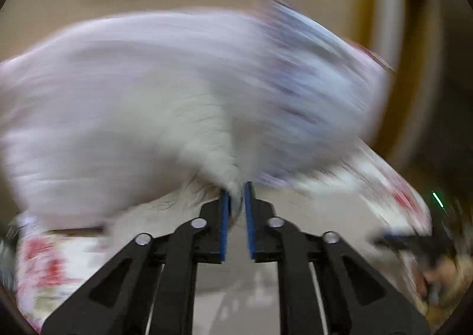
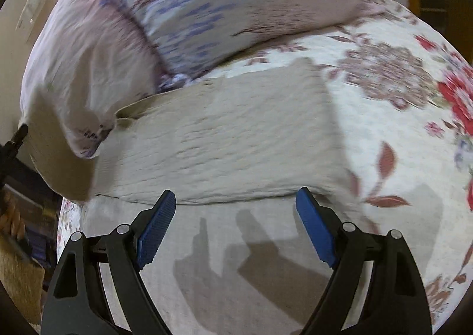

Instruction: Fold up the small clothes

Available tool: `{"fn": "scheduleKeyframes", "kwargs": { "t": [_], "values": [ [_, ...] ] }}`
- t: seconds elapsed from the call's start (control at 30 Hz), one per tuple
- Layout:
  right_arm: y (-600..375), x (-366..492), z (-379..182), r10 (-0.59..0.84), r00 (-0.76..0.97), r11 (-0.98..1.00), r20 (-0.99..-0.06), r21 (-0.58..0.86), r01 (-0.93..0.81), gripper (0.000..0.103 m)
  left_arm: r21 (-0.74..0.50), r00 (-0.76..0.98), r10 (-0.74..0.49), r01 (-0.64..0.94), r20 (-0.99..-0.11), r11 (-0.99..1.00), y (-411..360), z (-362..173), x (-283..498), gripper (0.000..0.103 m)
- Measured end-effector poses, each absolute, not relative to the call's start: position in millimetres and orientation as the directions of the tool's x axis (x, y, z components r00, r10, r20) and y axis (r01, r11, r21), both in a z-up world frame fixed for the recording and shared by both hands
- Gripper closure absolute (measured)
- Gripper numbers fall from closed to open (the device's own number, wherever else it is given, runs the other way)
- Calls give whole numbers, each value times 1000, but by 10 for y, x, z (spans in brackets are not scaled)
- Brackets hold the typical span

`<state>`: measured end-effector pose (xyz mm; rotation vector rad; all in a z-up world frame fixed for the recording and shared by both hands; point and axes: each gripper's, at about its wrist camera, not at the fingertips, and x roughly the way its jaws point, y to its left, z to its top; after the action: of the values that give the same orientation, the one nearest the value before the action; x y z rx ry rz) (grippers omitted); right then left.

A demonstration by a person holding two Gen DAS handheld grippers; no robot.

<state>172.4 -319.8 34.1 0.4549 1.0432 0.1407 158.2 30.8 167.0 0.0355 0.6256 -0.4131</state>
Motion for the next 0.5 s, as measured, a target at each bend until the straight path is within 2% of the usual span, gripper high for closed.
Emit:
{"fn": "scheduleKeyframes", "kwargs": {
  "t": [0.07, 0.13, 0.17, 0.3, 0.37, 0.47, 0.5],
  "values": [
    [-3334, 1622, 321, 323, 506, 892, -800, 435, 118, 18, -74, 661, -392, 454, -640, 888, -60, 1420, 1446, 84],
    [-3502, 1456, 312, 316, 509, 888, -801, 439, 140, 18, -57, 643, -343, 422, -684, 905, -57, 1195, 1300, 70],
    [-3578, 1381, 303, 315, 505, 884, -803, 442, 151, 18, -81, 634, -309, 362, -709, 929, 128, 1064, 1206, 58],
    [-3927, 986, 161, 381, 470, 823, -796, 524, 219, 18, -150, 585, -157, 62, -796, 987, 1022, 671, 863, 44],
    [-3997, 837, 74, 429, 444, 788, -786, 566, 241, 24, -154, 541, -107, -43, -834, 987, 1333, 520, 737, 42],
    [-4002, 599, 54, 502, 432, 743, -749, 629, 228, 29, -217, 469, -135, -124, -873, 968, 1619, 288, 481, 42],
    [-3974, 526, 23, 556, 402, 712, -727, 666, 221, 37, -238, 456, -156, -127, -876, 963, 1628, 234, 432, 43]
  ]
}}
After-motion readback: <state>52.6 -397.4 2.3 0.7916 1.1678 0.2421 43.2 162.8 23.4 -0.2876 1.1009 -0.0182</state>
